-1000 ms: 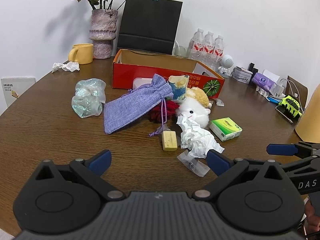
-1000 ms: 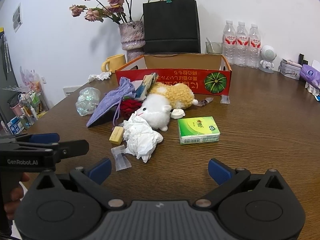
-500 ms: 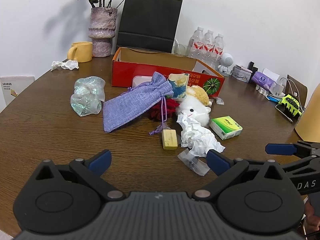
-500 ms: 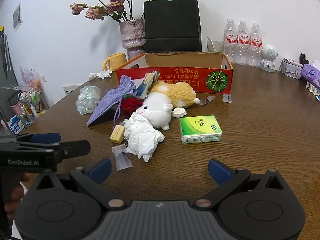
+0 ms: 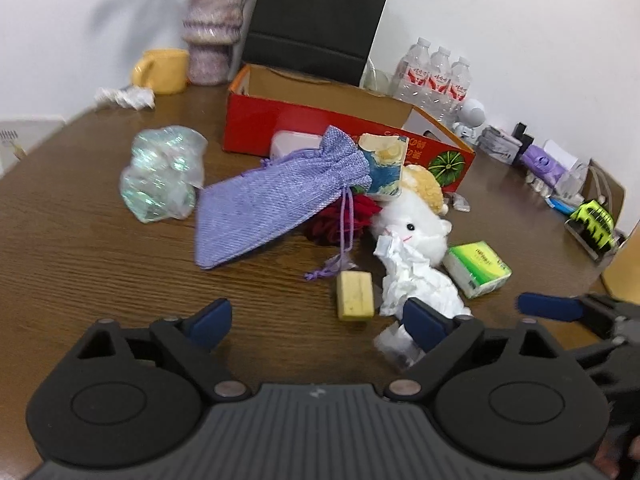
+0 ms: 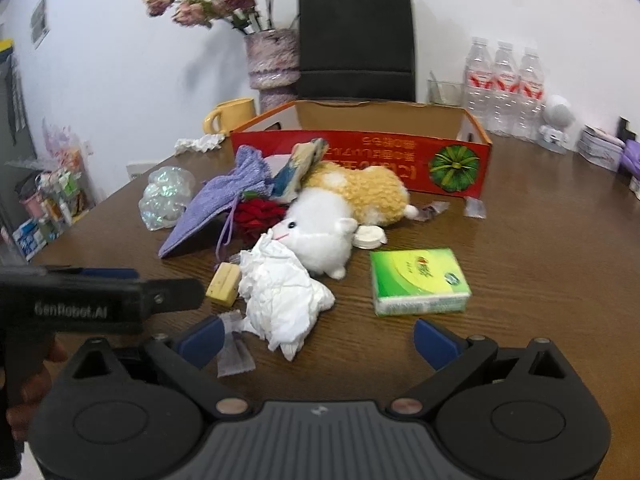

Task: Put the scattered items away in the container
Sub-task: 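Move both grippers toward the white tissue and yellow sponge block, then drop white tissue from right gripper while left drops yellow sponge into box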

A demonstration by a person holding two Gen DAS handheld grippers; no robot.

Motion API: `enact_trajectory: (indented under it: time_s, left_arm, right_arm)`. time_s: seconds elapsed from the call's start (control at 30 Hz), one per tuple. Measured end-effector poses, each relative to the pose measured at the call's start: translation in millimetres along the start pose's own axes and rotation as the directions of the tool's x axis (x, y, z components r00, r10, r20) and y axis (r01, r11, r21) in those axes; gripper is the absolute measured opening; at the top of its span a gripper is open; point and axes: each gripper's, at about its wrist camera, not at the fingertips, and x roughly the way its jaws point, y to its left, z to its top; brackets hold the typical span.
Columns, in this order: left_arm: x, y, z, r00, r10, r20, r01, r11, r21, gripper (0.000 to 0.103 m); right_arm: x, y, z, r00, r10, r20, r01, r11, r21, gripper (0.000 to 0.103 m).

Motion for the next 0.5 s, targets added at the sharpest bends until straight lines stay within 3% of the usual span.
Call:
enact_trajectory:
  time_s: [0.13,0.2,0.3,0.33,0.37,0.5]
  left_arm:
    - [13,-4,7,0.999,-0.035,-0.030,0.035,0.999,0.019,0.069]
    - [20,-7,8,0.997,-0.045,-0.057,0.046,0.999,0.028,0.046]
    - [26,-12,7,0.996,-0.064,-0.059,0.067,0.996,0.061,0.024]
    - [26,-13,7,0.996,-0.072,-0.058,0.075,0.995,0.061,0.024]
    - [26,-14,7,0.996,-0.071,-0.055,0.074,0.995,0.069,0.023]
    - [22,-12,3,0.997,-0.073,-0.038,0.076,0.995,0.064,0.023]
  right_arm:
    - [13,5,3,1.000,0.016,0.007,-0.015,0.999,-0.047,0.089]
    - [19,6,6,1.000,0.014,0.014,-0.013,0.998,-0.065,0.083]
    - [30,7,8,1.000,0.025,0.007,-0.024,0.996,-0.089,0.058]
    - [34,7,8,0.999,0.041,-0.004,-0.042,0.994,-0.099,0.040]
    - [36,6,7,0.998,0.069,-0.012,-0.070,0.993,-0.094,0.033]
    - [28,-1,6,0.995,0.097,0.036,-0.095,0.994,-0.044,0.025]
